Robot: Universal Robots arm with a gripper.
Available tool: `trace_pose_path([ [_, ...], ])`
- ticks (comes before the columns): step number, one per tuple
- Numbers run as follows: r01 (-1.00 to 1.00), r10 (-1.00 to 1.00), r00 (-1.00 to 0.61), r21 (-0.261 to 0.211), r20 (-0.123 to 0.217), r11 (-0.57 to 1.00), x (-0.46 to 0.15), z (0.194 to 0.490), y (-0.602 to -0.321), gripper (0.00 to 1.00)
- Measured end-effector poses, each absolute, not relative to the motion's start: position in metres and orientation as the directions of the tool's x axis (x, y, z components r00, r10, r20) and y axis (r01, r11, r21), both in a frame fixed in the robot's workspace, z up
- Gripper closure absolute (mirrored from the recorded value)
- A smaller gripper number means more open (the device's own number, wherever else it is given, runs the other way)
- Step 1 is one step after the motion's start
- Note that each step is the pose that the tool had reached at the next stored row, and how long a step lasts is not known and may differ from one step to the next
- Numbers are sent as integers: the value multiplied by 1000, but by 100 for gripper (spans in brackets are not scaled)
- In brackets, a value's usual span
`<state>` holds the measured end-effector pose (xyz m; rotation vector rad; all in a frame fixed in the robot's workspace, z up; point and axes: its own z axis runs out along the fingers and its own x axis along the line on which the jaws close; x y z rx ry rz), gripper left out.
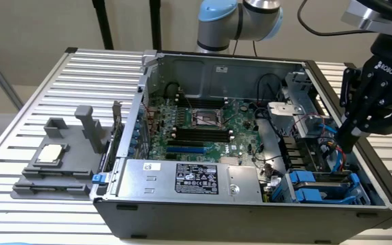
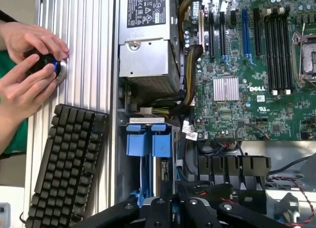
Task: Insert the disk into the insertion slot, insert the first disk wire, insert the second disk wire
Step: 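Insert the second disk wire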
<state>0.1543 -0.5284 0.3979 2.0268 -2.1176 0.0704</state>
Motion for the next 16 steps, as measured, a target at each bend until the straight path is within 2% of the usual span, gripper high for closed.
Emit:
trace_pose_path([
  [10,-992,-982,-32,112,184,54,154,385,-539,82],
  [16,-993,-986,-31,111,167,50,154,376,-545,82],
])
